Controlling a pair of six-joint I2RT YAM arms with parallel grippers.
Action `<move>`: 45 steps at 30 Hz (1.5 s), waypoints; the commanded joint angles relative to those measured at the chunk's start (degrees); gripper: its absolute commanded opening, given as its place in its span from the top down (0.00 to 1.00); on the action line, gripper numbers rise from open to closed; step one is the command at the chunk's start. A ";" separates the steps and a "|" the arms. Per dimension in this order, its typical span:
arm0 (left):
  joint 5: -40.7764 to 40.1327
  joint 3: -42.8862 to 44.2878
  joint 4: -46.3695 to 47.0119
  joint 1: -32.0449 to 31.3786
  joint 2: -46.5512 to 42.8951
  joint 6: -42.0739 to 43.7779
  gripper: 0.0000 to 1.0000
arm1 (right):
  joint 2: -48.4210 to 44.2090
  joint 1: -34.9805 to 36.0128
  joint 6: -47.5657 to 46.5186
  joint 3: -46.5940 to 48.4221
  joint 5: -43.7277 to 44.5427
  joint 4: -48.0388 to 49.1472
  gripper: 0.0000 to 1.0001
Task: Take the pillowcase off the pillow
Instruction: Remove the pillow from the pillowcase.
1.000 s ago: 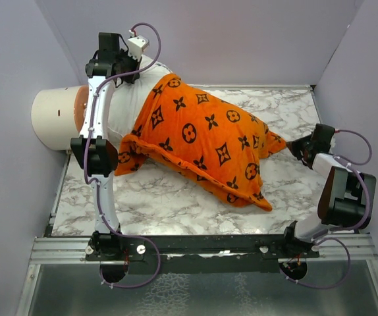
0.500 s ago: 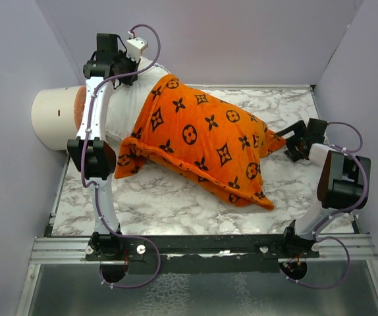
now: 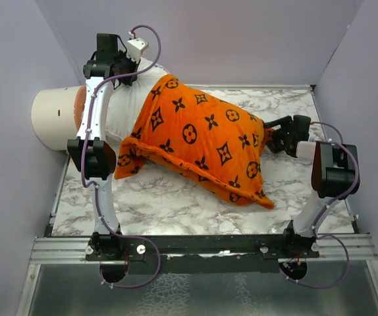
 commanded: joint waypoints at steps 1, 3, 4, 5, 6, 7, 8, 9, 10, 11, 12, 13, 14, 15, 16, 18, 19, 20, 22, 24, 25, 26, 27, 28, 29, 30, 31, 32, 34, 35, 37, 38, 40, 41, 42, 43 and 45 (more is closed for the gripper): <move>-4.42 2.08 5.68 1.03 -1.48 3.12 1.00 | 2.57 0.72 8.44 -5.10 -2.77 2.53 0.23; -4.50 1.99 5.51 1.03 -1.55 3.25 1.00 | 1.59 0.70 8.03 -4.60 -1.73 2.11 0.35; -4.57 1.99 5.41 1.06 -1.59 3.38 1.00 | 0.98 0.63 8.03 -4.56 -1.07 1.88 0.43; -4.64 1.99 5.37 1.04 -1.66 3.43 1.00 | 0.24 0.55 7.93 -4.71 -0.21 1.74 0.51; -4.74 1.99 5.47 1.03 -1.72 3.53 1.00 | -0.46 0.41 7.75 -4.87 0.53 1.56 0.59; -4.86 2.05 5.47 1.03 -1.81 3.60 1.00 | -1.20 0.31 7.71 -5.02 1.27 1.26 0.66; -4.94 2.12 5.50 1.03 -1.91 3.71 1.00 | -1.55 0.20 7.58 -5.16 1.81 1.03 0.71; -5.03 2.14 5.58 1.03 -2.01 3.85 1.00 | -1.76 0.03 7.47 -5.27 2.14 0.99 0.74; -5.16 2.16 5.59 1.03 -2.13 4.02 1.00 | -1.77 -0.22 7.41 -5.41 2.19 0.93 0.76; -5.32 2.16 5.59 1.03 -2.26 4.19 1.00 | -1.81 -0.49 7.37 -5.52 2.04 1.20 0.78; -5.49 2.16 5.59 1.03 -2.41 4.37 1.00 | -1.70 -0.87 7.23 -5.66 1.79 1.61 0.80; -5.55 2.11 5.51 1.03 -2.54 4.47 1.00 | -1.65 -1.27 6.95 -5.82 1.44 2.28 0.82; -5.71 2.08 5.42 1.03 -2.68 4.78 1.00 | -1.53 -1.77 6.59 -6.08 0.92 3.18 0.86; -5.86 2.00 5.29 1.03 -2.85 5.10 1.00 | -1.68 -2.41 6.32 -6.33 0.44 3.83 0.92; -6.17 1.89 5.30 1.06 -3.02 5.38 1.00 | -1.93 -3.33 6.18 -6.56 0.18 4.07 0.98; -6.71 1.94 5.53 1.03 -3.17 5.84 1.00 | -3.30 -4.87 5.95 -7.66 0.16 4.93 0.99; -6.90 2.17 5.66 1.03 -3.18 6.03 1.00 | -4.22 -5.52 5.97 -8.72 0.51 5.52 0.99; -7.10 2.55 5.77 1.03 -3.17 6.13 1.00 | -5.14 -6.22 5.88 -9.41 0.92 5.94 0.99; -8.20 4.06 6.59 1.05 -2.94 5.88 1.00 | -7.19 -7.47 5.88 -10.52 2.67 5.26 0.99; -10.63 5.44 8.56 1.03 -3.10 5.40 1.00 | -9.86 -8.61 6.22 -11.61 5.60 2.58 0.99; -12.29 5.65 10.25 1.10 -3.50 5.33 1.00 | -11.31 -9.08 6.26 -12.09 7.49 1.37 0.99; -14.10 5.38 12.33 1.23 -4.16 5.36 1.00 | -12.83 -9.51 6.42 -12.63 9.40 0.25 0.99; -15.68 4.39 14.78 1.52 -5.11 5.51 1.00 | -14.32 -10.02 6.49 -13.05 11.07 -0.70 0.99; -17.01 3.38 17.31 1.86 -6.16 5.66 1.00 | -15.58 -10.69 6.73 -13.49 12.41 -1.60 0.99; -17.91 2.23 20.04 2.32 -7.37 5.97 1.00 | -16.85 -11.39 7.10 -13.94 13.38 -2.41 0.99; -18.46 1.34 22.23 2.81 -8.48 6.22 1.00 | -18.04 -12.29 7.56 -14.55 13.97 -2.92 0.99; -18.86 0.73 24.25 3.32 -9.62 6.48 1.00 | -19.37 -13.11 8.21 -15.20 14.43 -3.21 0.99; -19.06 0.39 25.81 3.73 -10.59 6.65 1.00 | -20.64 -13.77 8.75 -15.82 14.93 -3.34 0.99; -18.66 0.21 27.71 4.44 -12.17 6.90 1.00 | -23.55 -14.99 9.69 -16.99 15.97 -3.41 0.99; -18.51 -0.20 28.58 4.76 -12.98 6.97 1.00 | -24.70 -15.55 10.00 -17.45 16.09 -3.53 0.99; -18.31 -1.71 30.82 5.17 -14.73 7.25 1.00 | -26.53 -16.62 10.16 -17.99 15.83 -3.88 0.99; -18.13 -2.57 31.68 5.33 -15.47 7.45 1.00 | -27.33 -17.19 10.05 -18.15 15.76 -4.40 0.99; -18.50 -3.90 33.37 5.50 -16.87 8.15 1.00 | -29.42 -18.78 9.54 -18.90 16.01 -5.67 0.99; -19.01 -4.32 34.34 5.59 -17.49 8.65 1.00 | -30.29 -20.08 9.72 -19.73 15.74 -6.16 0.99; -19.85 -4.74 35.65 5.79 -18.09 9.10 1.00 | -31.03 -21.52 10.05 -20.89 15.00 -6.25 0.99; -20.68 -4.92 37.13 6.04 -18.50 9.69 1.00 | -31.57 -22.91 11.00 -22.19 14.49 -6.18 0.99; -21.71 -4.70 40.09 7.08 -19.08 10.37 1.00 | -32.23 -23.59 11.44 -23.97 14.09 -5.65 0.99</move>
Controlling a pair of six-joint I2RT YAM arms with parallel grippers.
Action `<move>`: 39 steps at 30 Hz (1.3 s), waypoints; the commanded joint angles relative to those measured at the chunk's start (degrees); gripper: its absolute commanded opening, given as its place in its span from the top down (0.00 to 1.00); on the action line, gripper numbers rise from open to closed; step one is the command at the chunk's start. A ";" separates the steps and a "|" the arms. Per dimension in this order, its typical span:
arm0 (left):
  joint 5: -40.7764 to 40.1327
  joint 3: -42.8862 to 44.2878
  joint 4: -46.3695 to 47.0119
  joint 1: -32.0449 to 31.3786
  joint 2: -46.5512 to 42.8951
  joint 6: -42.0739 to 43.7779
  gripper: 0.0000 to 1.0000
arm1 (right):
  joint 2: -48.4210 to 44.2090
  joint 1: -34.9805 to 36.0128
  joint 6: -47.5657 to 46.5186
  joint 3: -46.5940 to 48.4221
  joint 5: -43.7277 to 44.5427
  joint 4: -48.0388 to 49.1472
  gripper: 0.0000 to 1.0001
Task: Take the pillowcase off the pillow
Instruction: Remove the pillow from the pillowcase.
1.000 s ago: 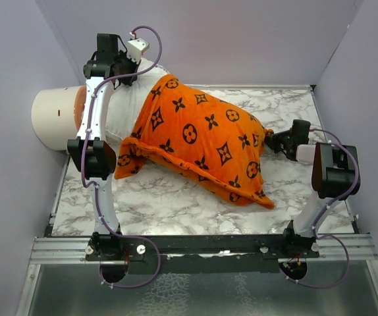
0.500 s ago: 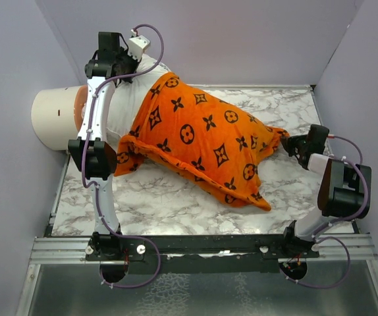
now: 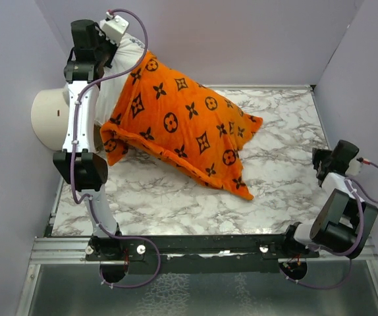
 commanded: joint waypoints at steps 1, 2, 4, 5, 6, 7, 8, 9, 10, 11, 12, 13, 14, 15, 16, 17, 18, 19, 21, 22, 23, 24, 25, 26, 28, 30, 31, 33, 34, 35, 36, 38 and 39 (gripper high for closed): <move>-11.48 3.23 25.17 5.50 -8.66 5.20 1.00 | -2.08 -2.70 1.87 -5.05 1.62 -0.24 0.99; -9.87 3.99 24.54 6.22 -8.96 4.27 1.00 | -1.86 -2.72 0.96 -5.94 -0.18 1.67 0.99; -3.67 4.42 19.13 7.10 -9.74 2.94 1.00 | 0.17 -1.43 -2.81 -6.12 -3.77 6.67 0.99; 0.46 3.51 16.18 7.25 -10.40 2.69 1.00 | 1.94 0.10 -5.10 -4.37 -5.33 7.05 0.99; 4.76 1.58 14.28 7.24 -11.41 2.54 1.00 | 3.77 2.03 -7.40 -0.61 -5.76 5.13 0.94; 8.39 -1.33 13.56 7.05 -12.72 2.29 1.00 | 5.34 3.92 -9.06 1.83 -5.54 2.96 0.82; 11.31 -4.56 13.98 6.74 -14.15 1.96 1.00 | 6.50 5.82 -10.49 3.32 -5.72 2.33 0.68; 13.82 -7.82 14.54 6.13 -15.58 2.18 1.00 | 7.43 7.19 -11.71 4.25 -6.16 2.70 0.59; 16.12 -10.43 14.91 5.33 -16.44 3.08 1.00 | 8.06 8.76 -12.46 4.83 -6.71 3.09 0.50; 17.76 -12.96 15.03 4.14 -18.45 4.74 1.00 | 8.68 9.43 -13.37 5.25 -7.53 3.78 0.44; 18.73 -14.91 15.10 2.71 -19.64 6.81 1.00 | 9.16 9.99 -14.33 5.63 -8.33 4.49 0.41; 19.52 -16.34 15.32 1.04 -20.51 8.79 1.00 | 9.60 10.35 -15.17 6.15 -9.32 5.16 0.37; 20.64 -17.45 16.04 -0.38 -21.25 9.87 1.00 | 10.18 10.54 -16.10 6.64 -10.52 5.86 0.35; 22.05 -18.23 17.23 -1.55 -21.90 10.20 1.00 | 10.72 10.71 -17.05 6.99 -12.23 7.71 0.33; 23.84 -18.66 18.66 -2.83 -22.40 10.18 1.00 | 11.39 10.94 -18.15 7.27 -14.10 9.61 0.32; 25.22 -18.83 20.56 -4.14 -22.87 9.48 1.00 | 12.22 11.33 -19.37 7.67 -15.83 11.59 0.31; 26.72 -18.59 22.46 -5.28 -23.20 8.17 1.00 | 12.90 11.80 -20.70 8.09 -17.85 14.00 0.31; 28.55 -18.56 25.47 -6.10 -23.57 5.84 1.00 | 13.72 12.31 -22.14 8.28 -20.14 17.17 0.31; 32.66 -20.17 35.17 -6.40 -25.10 -2.02 1.00 | 14.93 13.31 -24.19 8.58 -25.93 23.94 0.30; 34.10 -21.70 40.94 -6.48 -26.09 -5.14 1.00 | 15.48 13.97 -25.03 8.59 -29.29 27.86 0.30; 34.99 -23.12 45.98 -6.55 -26.94 -7.99 1.00 | 15.78 14.74 -25.74 8.96 -32.17 29.79 0.31; 35.41 -24.03 50.88 -6.70 -27.57 -10.46 1.00 | 15.68 15.92 -27.07 9.38 -34.62 31.15 0.34; 35.40 -23.96 54.01 -6.81 -27.65 -12.12 1.00 | 15.19 17.46 -28.71 9.71 -36.60 31.45 0.36; 35.04 -23.09 55.84 -6.91 -27.47 -13.47 1.00 | 14.38 19.61 -30.88 9.87 -37.57 31.15 0.39; 33.59 -20.14 58.68 -7.00 -26.45 -16.27 1.00 | 12.51 24.90 -35.63 9.11 -38.59 30.09 0.45; 32.82 -16.01 60.40 -7.01 -25.23 -17.72 1.00 | 10.17 30.89 -39.38 6.71 -38.88 31.16 0.51; 32.71 -14.33 61.55 -7.02 -24.47 -18.60 1.00 | 8.69 34.08 -40.59 4.75 -37.58 31.90 0.53; 32.33 -10.27 64.21 -7.01 -22.64 -21.09 1.00 | 6.12 40.99 -42.44 -0.24 -33.39 37.07 0.54; 32.39 -7.97 65.47 -6.97 -21.62 -22.60 1.00 | 5.78 44.78 -43.60 -1.80 -30.81 38.90 0.54; 32.42 -5.57 66.67 -7.08 -20.14 -24.32 1.00 | 6.14 48.39 -45.22 -2.16 -27.71 39.08 0.53; 32.40 -3.08 67.95 -7.18 -18.95 -26.12 1.00 | 7.10 51.97 -46.84 -1.37 -24.67 38.39 0.51; 32.09 3.62 69.24 -7.48 -15.74 -29.68 1.00 | 10.71 58.16 -49.92 3.17 -19.72 36.94 0.45; 32.16 7.37 68.70 -7.67 -14.08 -31.58 1.00 | 12.57 61.36 -51.92 5.82 -16.91 36.10 0.44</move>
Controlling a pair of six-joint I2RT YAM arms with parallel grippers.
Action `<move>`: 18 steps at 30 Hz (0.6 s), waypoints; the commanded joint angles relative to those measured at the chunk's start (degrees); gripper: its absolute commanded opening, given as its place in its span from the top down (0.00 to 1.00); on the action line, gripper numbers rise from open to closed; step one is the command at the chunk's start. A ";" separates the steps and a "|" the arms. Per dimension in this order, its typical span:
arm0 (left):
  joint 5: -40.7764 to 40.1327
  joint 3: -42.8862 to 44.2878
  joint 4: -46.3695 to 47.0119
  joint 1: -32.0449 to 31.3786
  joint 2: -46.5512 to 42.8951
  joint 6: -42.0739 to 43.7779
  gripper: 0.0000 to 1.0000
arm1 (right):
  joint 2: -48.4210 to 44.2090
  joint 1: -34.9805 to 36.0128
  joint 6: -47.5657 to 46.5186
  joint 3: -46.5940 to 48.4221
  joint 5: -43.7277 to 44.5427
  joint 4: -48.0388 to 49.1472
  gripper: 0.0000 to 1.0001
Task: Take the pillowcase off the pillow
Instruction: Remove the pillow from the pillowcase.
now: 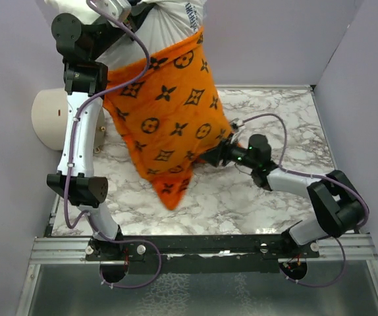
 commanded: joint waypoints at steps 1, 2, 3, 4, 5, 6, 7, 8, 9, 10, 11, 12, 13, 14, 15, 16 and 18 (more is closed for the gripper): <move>-2.77 18.68 23.52 -0.69 2.14 -9.51 1.00 | 6.71 12.52 -11.70 9.19 14.35 1.76 0.42; -1.91 20.64 22.91 -0.79 2.77 -10.56 1.00 | 8.50 15.00 -13.45 11.86 17.09 0.84 0.40; -0.63 20.87 22.60 -0.86 2.52 -11.11 1.00 | 10.26 16.62 -14.57 14.21 19.48 -0.11 0.38; 0.68 19.59 22.55 -0.90 1.43 -11.24 1.00 | 11.70 17.39 -14.85 15.91 20.56 -0.81 0.36; 2.03 17.09 22.92 -0.90 -0.14 -10.90 1.00 | 12.58 17.64 -14.46 16.95 20.96 -1.27 0.35; 3.41 13.63 23.77 -0.90 -2.54 -10.10 1.00 | 12.91 17.67 -14.09 16.89 21.31 -1.16 0.33; 4.19 10.09 24.78 -0.90 -4.86 -9.24 1.00 | 12.57 17.67 -14.22 16.18 21.23 -0.28 0.32; 5.32 7.14 25.64 -0.89 -6.69 -8.57 1.00 | 11.36 17.67 -14.70 14.84 20.98 0.62 0.29; 6.47 5.36 25.95 -0.87 -8.00 -8.30 1.00 | 9.73 17.48 -15.45 13.21 20.44 1.28 0.27; 7.22 4.16 26.05 -0.83 -8.97 -8.68 1.00 | 7.51 16.94 -16.64 11.49 17.98 1.75 0.24; 8.22 3.22 26.23 -0.84 -9.90 -9.06 1.00 | 4.85 16.09 -17.89 9.92 14.11 1.57 0.21; 9.41 2.33 26.18 -0.82 -10.86 -9.19 1.00 | 2.01 14.85 -18.63 8.51 10.21 0.40 0.20; 10.70 1.11 26.03 -0.75 -11.90 -8.94 1.00 | -1.54 13.36 -19.43 7.06 6.84 -1.60 0.18; 12.16 -0.22 25.78 -0.73 -13.06 -8.36 1.00 | -4.84 11.73 -20.16 5.69 3.88 -3.72 0.17; 13.59 -1.93 25.43 -0.73 -14.32 -7.48 1.00 | -8.78 9.99 -20.80 3.93 3.01 -5.93 0.15; 15.03 -3.81 24.88 -0.73 -15.68 -6.49 1.00 | -12.50 8.25 -21.27 2.25 3.64 -8.19 0.13; 17.55 -7.12 23.33 -0.73 -18.08 -4.40 1.00 | -20.61 3.53 -20.65 -1.32 4.83 -11.02 0.08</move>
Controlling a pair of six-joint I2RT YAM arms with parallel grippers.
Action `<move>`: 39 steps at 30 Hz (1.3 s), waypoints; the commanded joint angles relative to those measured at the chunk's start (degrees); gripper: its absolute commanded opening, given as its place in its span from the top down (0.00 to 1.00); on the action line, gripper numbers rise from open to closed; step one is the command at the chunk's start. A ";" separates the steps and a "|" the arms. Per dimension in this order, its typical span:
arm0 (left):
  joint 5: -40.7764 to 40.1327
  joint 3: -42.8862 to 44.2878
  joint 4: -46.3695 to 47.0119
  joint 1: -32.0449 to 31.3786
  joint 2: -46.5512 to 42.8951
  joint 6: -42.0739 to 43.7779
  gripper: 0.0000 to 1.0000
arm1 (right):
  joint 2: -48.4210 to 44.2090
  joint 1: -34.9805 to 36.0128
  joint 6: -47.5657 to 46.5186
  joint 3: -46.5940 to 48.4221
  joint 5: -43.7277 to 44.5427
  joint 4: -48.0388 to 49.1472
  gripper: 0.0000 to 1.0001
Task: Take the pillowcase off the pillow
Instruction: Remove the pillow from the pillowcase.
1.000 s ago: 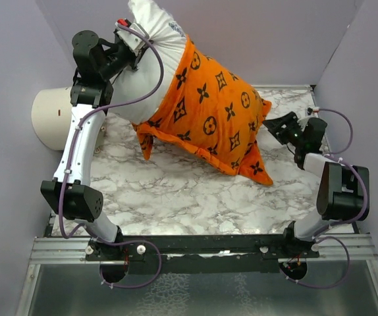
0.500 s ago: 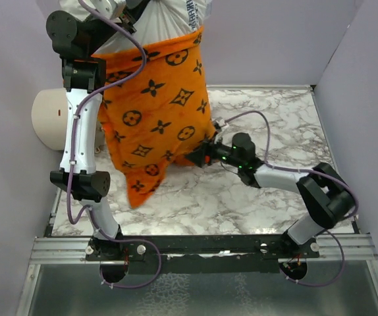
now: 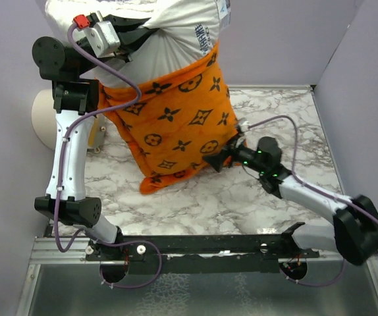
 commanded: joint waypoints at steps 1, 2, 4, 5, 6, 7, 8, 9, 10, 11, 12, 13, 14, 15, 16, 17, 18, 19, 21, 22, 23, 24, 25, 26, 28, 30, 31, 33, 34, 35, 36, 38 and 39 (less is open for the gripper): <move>3.09 -3.53 11.00 -0.81 -11.46 4.46 1.00 | -17.61 -9.47 -2.30 -5.89 -5.10 -2.62 0.07; 4.20 -5.14 10.26 -0.86 -12.56 5.25 1.00 | -20.19 -12.24 -1.27 -7.51 -7.31 -2.51 0.06; 7.19 -6.92 7.01 -0.83 -14.47 6.29 1.00 | -25.05 -15.76 -0.48 -8.51 -13.32 -3.79 0.04; 8.64 -7.29 5.51 -0.82 -15.15 6.26 1.00 | -26.79 -16.55 -0.74 -8.00 -16.90 -4.91 0.04; 10.24 -7.73 4.37 -0.81 -15.81 6.14 1.00 | -28.19 -16.76 -1.63 -7.03 -21.07 -6.45 0.04; 11.46 -8.19 3.74 -0.81 -16.33 6.03 1.00 | -29.13 -16.79 -2.36 -5.53 -25.52 -8.02 0.04; 12.54 -8.68 3.35 -0.81 -16.81 6.19 1.00 | -29.78 -16.80 -2.67 -4.12 -30.61 -9.27 0.04; 13.03 -9.09 2.92 -0.81 -17.10 6.85 1.00 | -30.13 -16.79 -2.43 -2.50 -34.07 -9.90 0.04; 12.85 -9.43 2.68 -0.81 -17.18 7.26 1.00 | -30.09 -16.79 -1.20 -1.50 -36.38 -9.12 0.04; 12.31 -9.51 2.82 -0.81 -16.95 7.43 1.00 | -29.63 -16.79 0.66 -1.15 -38.41 -7.08 0.04; 11.73 -9.45 3.21 -0.81 -16.60 7.42 1.00 | -28.47 -16.72 2.75 -0.86 -40.92 -5.00 0.05; 10.76 -9.34 3.75 -0.81 -16.13 7.45 1.00 | -26.51 -16.47 4.93 -0.69 -42.86 -3.03 0.07; 10.11 -9.38 4.50 -0.81 -15.63 7.38 1.00 | -24.52 -15.88 6.10 -0.66 -43.19 -2.35 0.09; 9.53 -9.40 5.46 -0.81 -15.13 7.58 1.00 | -22.69 -14.78 5.34 -0.58 -41.75 -4.13 0.12; 8.96 -9.61 6.29 -0.81 -14.66 8.66 1.00 | -21.71 -13.18 3.15 -0.57 -38.18 -7.38 0.14; 8.32 -9.74 6.47 -0.81 -13.93 10.40 1.00 | -21.57 -10.74 0.13 -1.05 -34.73 -10.14 0.14; 7.21 -9.58 6.74 -0.89 -13.18 11.98 1.00 | -21.88 -7.78 -2.53 -1.75 -30.92 -12.07 0.14; 5.85 -9.23 7.37 -0.98 -12.56 13.16 1.00 | -22.42 -4.61 -4.48 -2.23 -27.23 -13.07 0.15; 1.98 -7.28 10.55 -1.26 -9.66 14.11 1.00 | -22.56 1.28 -6.96 -3.07 -23.59 -12.73 0.15; 0.13 -5.92 11.78 -1.52 -8.07 14.03 1.00 | -21.89 4.22 -7.78 -3.00 -22.06 -12.48 0.16; -1.64 -4.10 12.67 -2.00 -6.52 14.01 1.00 | -20.69 6.48 -8.93 -2.66 -21.09 -12.28 0.18; -3.02 -2.44 12.95 -2.61 -4.98 14.39 1.00 | -19.27 8.65 -10.02 -2.11 -20.18 -12.26 0.19; -4.13 -0.87 12.88 -3.49 -3.70 15.39 1.00 | -17.50 10.71 -11.13 -1.24 -18.95 -12.22 0.20; -5.06 0.71 12.52 -4.48 -2.46 16.49 1.00 | -15.39 12.71 -12.54 -0.38 -17.79 -11.97 0.21; -6.16 3.84 11.58 -6.70 -0.49 17.92 1.00 | -10.88 16.45 -15.14 1.63 -14.89 -10.96 0.22; -6.51 6.35 11.04 -9.24 0.96 18.46 1.00 | -4.38 18.79 -17.19 4.58 -10.78 -10.37 0.24; -6.59 7.70 10.60 -10.39 1.58 18.58 1.00 | -1.27 19.36 -17.79 6.10 -7.09 -9.57 0.25; -7.04 10.30 10.17 -13.28 2.43 18.18 1.00 | 3.97 19.50 -18.22 8.57 1.70 -6.02 0.24; -7.07 11.49 9.74 -14.42 2.71 18.33 1.00 | 6.45 19.51 -18.40 9.70 6.99 -3.58 0.23; -7.03 12.71 9.22 -15.67 2.77 18.69 1.00 | 8.71 19.51 -18.87 11.03 10.43 -0.87 0.21; -7.03 13.69 8.73 -16.82 2.79 19.11 1.00 | 11.26 19.51 -19.86 12.85 14.05 0.47 0.20; -6.83 15.45 7.39 -18.72 2.40 20.19 1.00 | 15.93 19.51 -22.06 19.31 19.51 0.81 0.18; -6.74 16.18 6.80 -19.16 2.10 20.16 1.00 | 17.99 19.51 -23.22 22.22 22.67 0.86 0.18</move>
